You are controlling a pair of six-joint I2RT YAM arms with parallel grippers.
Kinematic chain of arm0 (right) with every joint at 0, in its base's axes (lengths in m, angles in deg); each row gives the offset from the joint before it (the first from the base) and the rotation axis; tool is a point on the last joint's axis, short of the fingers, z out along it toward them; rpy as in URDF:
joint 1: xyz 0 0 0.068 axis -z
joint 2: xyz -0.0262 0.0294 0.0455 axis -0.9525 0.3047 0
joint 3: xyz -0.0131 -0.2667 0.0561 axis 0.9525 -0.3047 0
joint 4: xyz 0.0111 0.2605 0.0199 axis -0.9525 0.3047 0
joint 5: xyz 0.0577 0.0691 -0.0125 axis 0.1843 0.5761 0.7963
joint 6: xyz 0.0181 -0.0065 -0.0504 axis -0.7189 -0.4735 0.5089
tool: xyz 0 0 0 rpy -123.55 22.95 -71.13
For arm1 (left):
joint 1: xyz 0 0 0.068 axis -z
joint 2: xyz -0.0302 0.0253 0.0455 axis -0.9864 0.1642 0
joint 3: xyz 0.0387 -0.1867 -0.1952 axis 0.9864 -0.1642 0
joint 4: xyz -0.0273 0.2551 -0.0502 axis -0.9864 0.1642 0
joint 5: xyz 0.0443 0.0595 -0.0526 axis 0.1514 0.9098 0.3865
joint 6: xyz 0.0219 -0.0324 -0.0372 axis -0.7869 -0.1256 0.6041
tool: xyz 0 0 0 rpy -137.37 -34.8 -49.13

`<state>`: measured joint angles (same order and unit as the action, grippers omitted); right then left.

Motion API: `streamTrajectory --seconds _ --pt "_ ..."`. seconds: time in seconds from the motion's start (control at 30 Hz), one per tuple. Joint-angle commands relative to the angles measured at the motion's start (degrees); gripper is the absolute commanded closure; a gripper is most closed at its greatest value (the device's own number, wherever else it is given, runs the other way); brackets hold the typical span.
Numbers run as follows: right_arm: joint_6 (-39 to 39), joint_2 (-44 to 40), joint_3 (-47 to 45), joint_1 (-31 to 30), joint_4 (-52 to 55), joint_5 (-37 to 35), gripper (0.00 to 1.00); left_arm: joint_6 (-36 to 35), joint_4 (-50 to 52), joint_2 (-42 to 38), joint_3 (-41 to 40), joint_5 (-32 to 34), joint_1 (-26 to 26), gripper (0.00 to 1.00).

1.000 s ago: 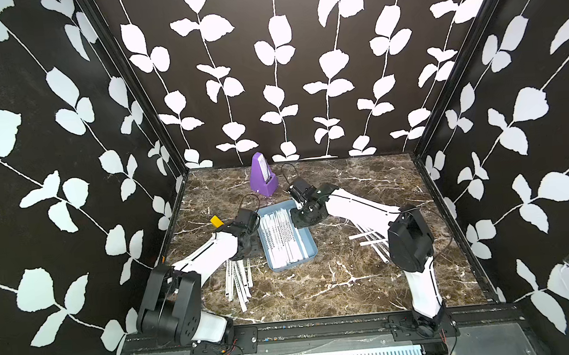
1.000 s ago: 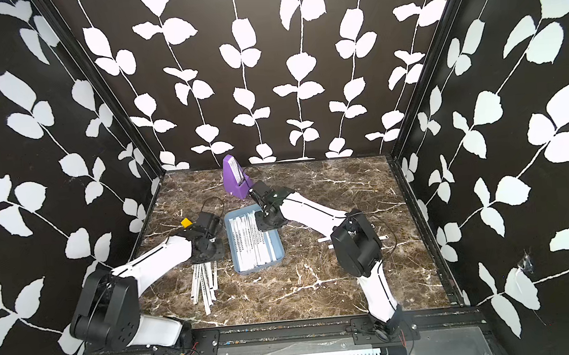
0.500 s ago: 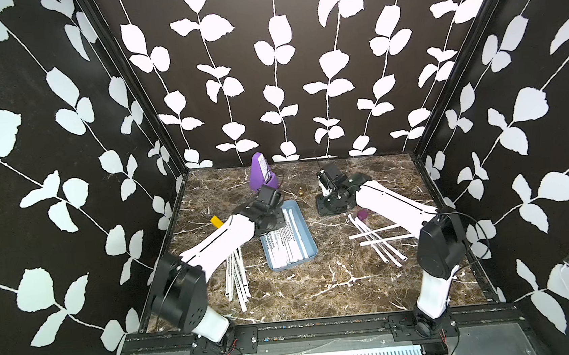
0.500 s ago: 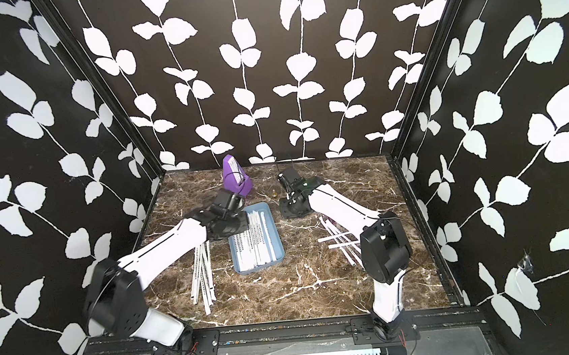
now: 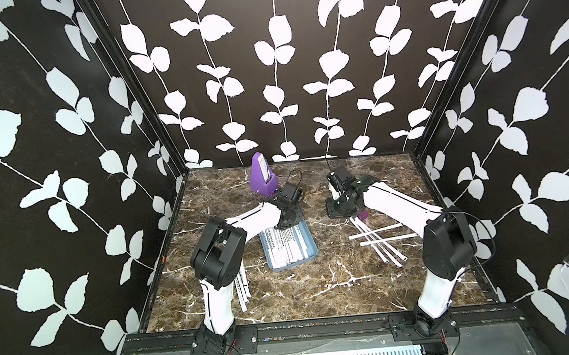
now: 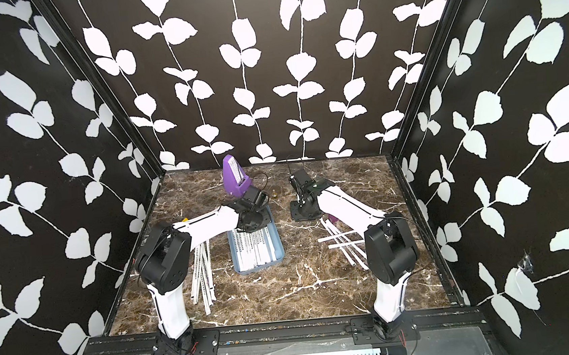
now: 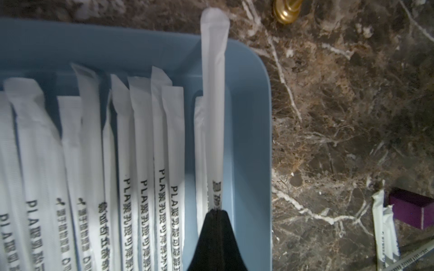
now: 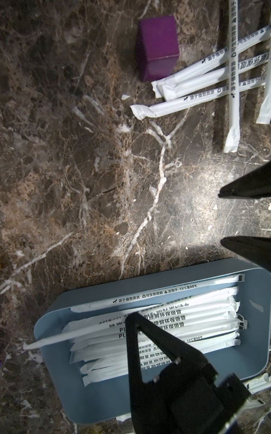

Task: Put the straws into the storage box
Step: Place the straw in the storage box.

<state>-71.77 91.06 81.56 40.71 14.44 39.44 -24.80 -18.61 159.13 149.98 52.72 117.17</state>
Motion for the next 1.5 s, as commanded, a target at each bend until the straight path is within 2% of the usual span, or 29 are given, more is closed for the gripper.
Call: streamTrajectory --seconds 0.0,0.27,0.47,0.67,0.77,0.97,1.07,1.2,1.27,1.4,1.47 --pt "0.9 -1.3 -1.6 0.3 -1.3 0.9 0.71 0.7 0.9 0.6 1.8 0.5 0.4 1.0" --pt "0.5 -1.3 -2.4 0.3 -2.3 1.6 0.71 -0.2 2.7 0.7 -0.3 2.9 0.4 1.0" --pt "0.8 -1.2 -2.0 0.3 -2.0 1.8 0.73 -1.2 2.8 1.7 1.3 2.5 0.4 1.0" --pt "1.8 -1.9 -2.6 0.3 -1.0 1.3 0.74 -2.7 3.5 2.1 2.7 2.8 -0.3 0.9" --pt "2.1 -2.3 -2.8 0.3 -0.6 1.0 0.74 -3.5 3.2 1.9 2.8 2.7 -0.6 0.81" --pt "3.8 -3.0 -2.6 0.6 1.9 -0.5 0.75 -4.0 3.7 0.3 3.2 2.5 -0.9 0.75" --pt "4.9 -4.7 -4.0 2.3 3.3 -1.1 0.75 -4.9 3.4 -2.1 2.7 2.2 -1.1 0.64" --pt "6.1 -7.5 -7.8 4.4 4.4 -1.9 0.74 -9.1 1.9 -5.7 2.0 1.3 -1.5 0.45" --pt "7.0 -8.4 -9.0 4.4 5.9 -3.6 0.72 -11.5 2.2 -6.8 2.3 1.0 -1.7 0.38" --pt "8.6 -10.0 -12.7 4.9 10.0 -7.6 0.69 -16.7 2.4 -11.8 0.8 2.5 -2.6 0.33" --pt "8.0 -11.1 -15.1 6.7 10.4 -7.2 0.69 -20.2 2.7 -15.5 -0.7 4.4 -2.6 0.32"
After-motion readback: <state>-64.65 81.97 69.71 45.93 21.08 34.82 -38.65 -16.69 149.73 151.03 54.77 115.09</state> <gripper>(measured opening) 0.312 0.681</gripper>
